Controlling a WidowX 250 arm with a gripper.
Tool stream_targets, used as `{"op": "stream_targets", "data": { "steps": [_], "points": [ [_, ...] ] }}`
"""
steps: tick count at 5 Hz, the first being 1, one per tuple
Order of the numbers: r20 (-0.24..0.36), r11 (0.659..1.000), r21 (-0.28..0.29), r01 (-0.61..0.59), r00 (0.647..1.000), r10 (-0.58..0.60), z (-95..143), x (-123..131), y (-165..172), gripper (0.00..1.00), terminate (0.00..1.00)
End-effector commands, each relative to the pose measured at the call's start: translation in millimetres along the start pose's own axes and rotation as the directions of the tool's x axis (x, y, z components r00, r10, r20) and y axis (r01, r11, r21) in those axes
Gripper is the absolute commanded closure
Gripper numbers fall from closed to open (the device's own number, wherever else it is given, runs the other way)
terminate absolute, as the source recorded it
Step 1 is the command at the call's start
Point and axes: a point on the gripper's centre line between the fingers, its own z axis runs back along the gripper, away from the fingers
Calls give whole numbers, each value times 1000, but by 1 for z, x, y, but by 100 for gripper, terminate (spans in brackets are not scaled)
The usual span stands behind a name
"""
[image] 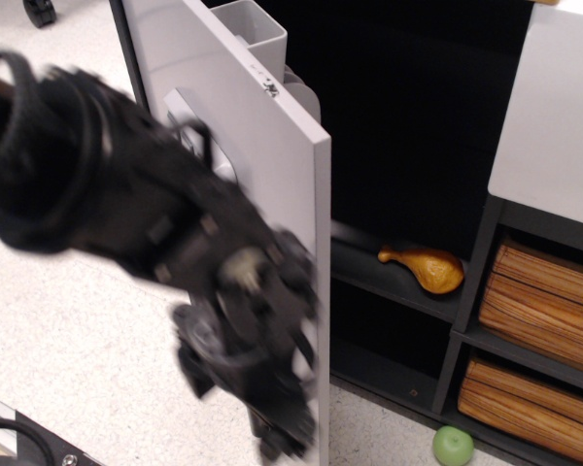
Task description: Open fridge
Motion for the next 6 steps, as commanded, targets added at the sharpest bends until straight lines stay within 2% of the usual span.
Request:
{"op": "stream_targets", "data": {
  "steps": [1,2,3,4,5,6],
  "points": [
    [44,1000,24,14,999,-15,-4,36,-66,0,0],
    [74,999,22,-44,996,42,0,72,-58,0,0],
    [93,992,16,-124,988,122,7,99,-33,0,0],
    [96,979,16,-201,975,199,17,114,-3,0,0],
    [88,971,30,-237,968,234,29,110,20,0,0],
    [65,966,47,-253,966,250,37,91,47,0,0]
  ]
}}
